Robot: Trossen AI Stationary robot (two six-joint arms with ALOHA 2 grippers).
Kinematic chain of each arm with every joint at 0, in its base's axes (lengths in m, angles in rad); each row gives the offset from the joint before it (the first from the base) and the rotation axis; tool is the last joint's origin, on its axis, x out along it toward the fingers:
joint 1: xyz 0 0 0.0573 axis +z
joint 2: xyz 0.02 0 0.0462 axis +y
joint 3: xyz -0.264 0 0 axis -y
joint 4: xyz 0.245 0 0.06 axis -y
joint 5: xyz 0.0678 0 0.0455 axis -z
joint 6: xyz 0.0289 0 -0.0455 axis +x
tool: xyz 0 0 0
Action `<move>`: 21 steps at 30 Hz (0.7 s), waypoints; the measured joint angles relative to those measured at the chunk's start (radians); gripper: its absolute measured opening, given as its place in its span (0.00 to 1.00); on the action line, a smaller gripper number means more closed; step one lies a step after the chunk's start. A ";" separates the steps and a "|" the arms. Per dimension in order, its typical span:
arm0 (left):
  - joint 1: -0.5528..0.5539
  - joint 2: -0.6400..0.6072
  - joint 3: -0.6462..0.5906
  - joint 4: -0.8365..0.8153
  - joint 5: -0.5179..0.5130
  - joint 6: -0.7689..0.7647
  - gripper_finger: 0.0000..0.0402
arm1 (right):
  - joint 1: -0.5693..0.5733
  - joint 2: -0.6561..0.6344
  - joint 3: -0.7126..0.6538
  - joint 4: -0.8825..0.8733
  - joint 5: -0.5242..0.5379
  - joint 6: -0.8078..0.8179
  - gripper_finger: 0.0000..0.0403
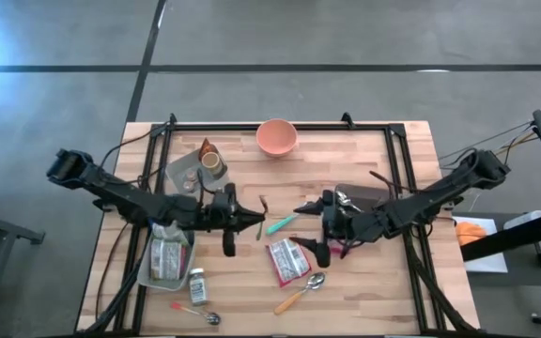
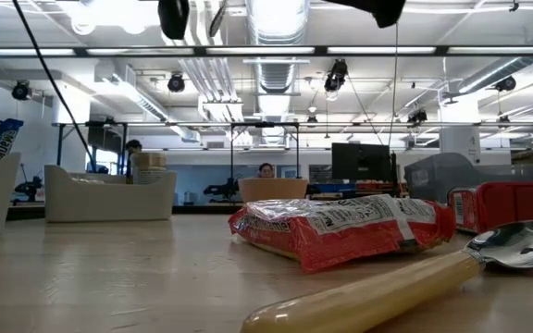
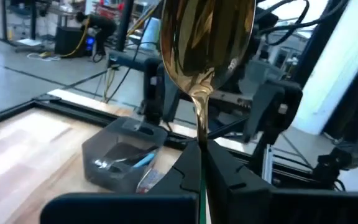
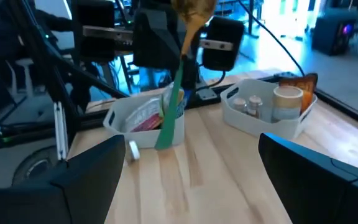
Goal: Pick & Place Food Item
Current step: Put the green spoon into the black bin
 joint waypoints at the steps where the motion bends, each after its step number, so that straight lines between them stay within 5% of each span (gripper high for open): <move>1: 0.006 0.006 0.004 -0.002 0.005 0.006 0.00 | -0.004 0.015 0.000 0.020 0.000 -0.016 0.91; 21: 0.025 0.091 0.049 -0.002 0.065 0.062 0.00 | -0.100 0.314 0.184 0.166 0.067 -0.148 0.91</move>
